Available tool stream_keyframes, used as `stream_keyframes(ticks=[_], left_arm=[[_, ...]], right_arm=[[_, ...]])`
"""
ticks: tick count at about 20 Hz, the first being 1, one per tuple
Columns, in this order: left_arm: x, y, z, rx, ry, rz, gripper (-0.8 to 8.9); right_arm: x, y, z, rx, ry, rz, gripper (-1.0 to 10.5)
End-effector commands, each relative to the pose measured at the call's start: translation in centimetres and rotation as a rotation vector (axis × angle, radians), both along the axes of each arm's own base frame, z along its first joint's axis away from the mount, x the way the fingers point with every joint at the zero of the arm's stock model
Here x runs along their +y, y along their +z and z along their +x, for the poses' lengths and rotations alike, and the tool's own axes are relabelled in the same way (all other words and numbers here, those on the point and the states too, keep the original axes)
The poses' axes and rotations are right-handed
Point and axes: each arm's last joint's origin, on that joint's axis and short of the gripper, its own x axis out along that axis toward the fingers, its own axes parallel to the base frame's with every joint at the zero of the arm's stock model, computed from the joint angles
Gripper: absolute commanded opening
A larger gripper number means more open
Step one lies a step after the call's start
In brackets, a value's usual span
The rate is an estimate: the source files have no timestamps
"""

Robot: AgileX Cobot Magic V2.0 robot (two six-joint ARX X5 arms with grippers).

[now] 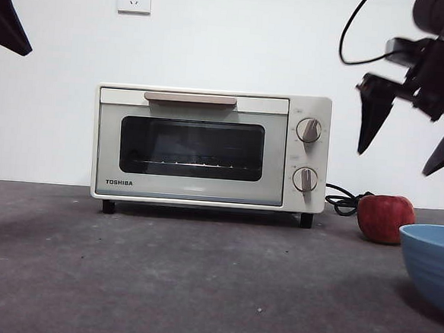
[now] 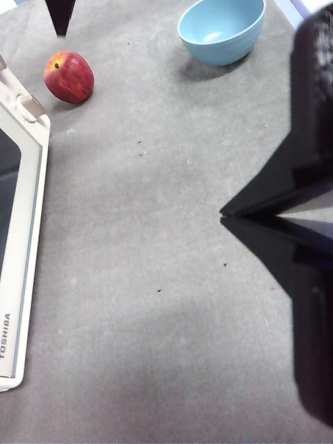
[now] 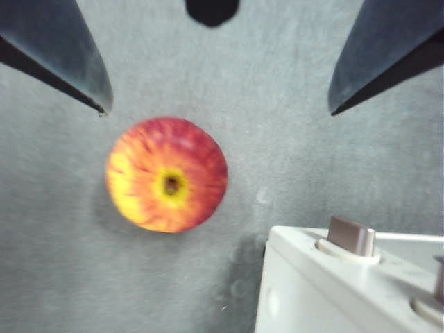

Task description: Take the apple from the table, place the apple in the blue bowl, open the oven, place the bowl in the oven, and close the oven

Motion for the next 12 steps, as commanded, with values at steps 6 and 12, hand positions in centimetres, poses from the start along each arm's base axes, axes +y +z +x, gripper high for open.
stream_keyframes(ticks=[6, 12], left_arm=[[-0.3, -1.3, 1.4, 0.051, -0.023, 0.023, -0.04], [-0.3, -1.6, 1.8, 0.062, -0.033, 0.034, -0.04]], right_arm=[[0.2, -2.5, 2.1, -0.015, -0.004, -0.126, 6.0], [0.4, -4.1, 3.6, -0.012, 0.002, -0.133, 6.0]])
